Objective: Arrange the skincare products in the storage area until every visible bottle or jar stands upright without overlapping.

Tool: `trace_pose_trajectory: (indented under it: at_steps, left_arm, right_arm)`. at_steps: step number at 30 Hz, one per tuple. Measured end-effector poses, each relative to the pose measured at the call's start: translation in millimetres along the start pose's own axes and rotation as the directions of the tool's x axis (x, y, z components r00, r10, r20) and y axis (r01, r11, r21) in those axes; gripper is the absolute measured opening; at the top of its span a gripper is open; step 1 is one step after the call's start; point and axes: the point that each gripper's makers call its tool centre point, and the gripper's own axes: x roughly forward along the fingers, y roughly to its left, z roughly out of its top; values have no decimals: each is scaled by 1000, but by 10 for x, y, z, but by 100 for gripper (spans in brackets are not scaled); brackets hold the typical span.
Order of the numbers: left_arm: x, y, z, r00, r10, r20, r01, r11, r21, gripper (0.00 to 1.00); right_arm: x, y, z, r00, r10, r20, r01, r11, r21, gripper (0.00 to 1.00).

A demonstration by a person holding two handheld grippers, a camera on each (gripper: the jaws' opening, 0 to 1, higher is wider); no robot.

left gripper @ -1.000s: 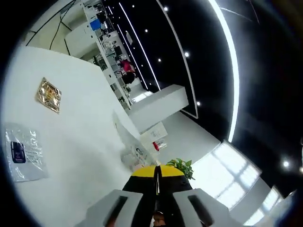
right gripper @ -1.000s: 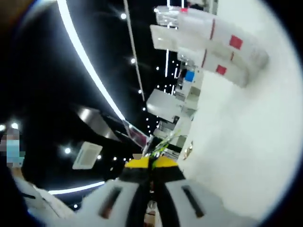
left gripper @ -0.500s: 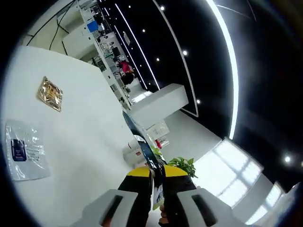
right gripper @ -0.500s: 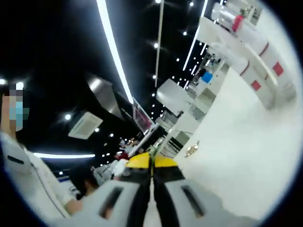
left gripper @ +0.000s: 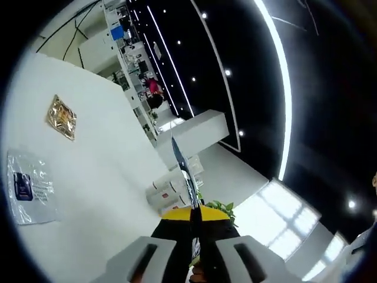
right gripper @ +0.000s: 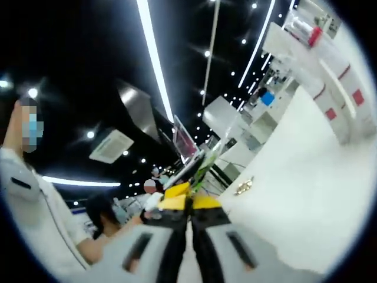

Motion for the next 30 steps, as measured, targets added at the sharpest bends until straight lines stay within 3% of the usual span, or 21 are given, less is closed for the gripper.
trace_pose_trajectory:
  at_steps: [2, 7, 10, 12, 17, 22, 23, 25, 27, 28, 30]
  left_arm:
    - [-5, -4, 1, 1000, 11, -10, -11, 999, 30, 1]
    - [-26, -24, -41, 999, 2, -51, 1, 998, 61, 1]
    - [-34, -66, -159, 994, -26, -104, 33, 997, 69, 0]
    - [-28, -69, -184, 993, -28, -111, 36, 997, 70, 0]
    - [-33, -92, -314, 981, -44, -190, 60, 995, 79, 0]
    - [-47, -108, -501, 961, -67, -269, 87, 994, 65, 0]
    - [-53, -104, -536, 956, -65, -284, 87, 994, 65, 0]
    - [-52, -77, -582, 956, -50, -289, 76, 994, 78, 1]
    - [-54, -33, -602, 956, -31, -291, 59, 995, 86, 1]
    - [-58, -15, -603, 957, -27, -287, 54, 995, 86, 1]
    - [-54, 14, -589, 961, -23, -276, 49, 995, 88, 2]
  right_arm:
    - [10, 6, -6, 1000, 0, -3, 0, 1000, -11, 3]
    - [37, -15, 75, 999, -15, 32, 14, 1000, 25, 18]
    - [19, -31, 171, 998, -11, 66, 9, 999, 38, 18]
    - [13, -45, 186, 998, -16, 66, 13, 999, 46, 18]
    - [-11, -78, 214, 997, -31, 72, 26, 997, 67, 20]
    - [-27, -105, 252, 995, -41, 86, 34, 996, 78, 20]
    - [-30, -109, 263, 995, -44, 89, 38, 997, 64, 15]
    - [-63, -181, 253, 994, -85, 71, 86, 996, -21, 4]
    - [-62, -131, 237, 996, -62, 67, 63, 998, -10, 2]
    - [-58, -137, 238, 996, -64, 68, 68, 996, -59, 1]
    - [-46, -112, 234, 995, -69, 66, 74, 994, -78, 1]
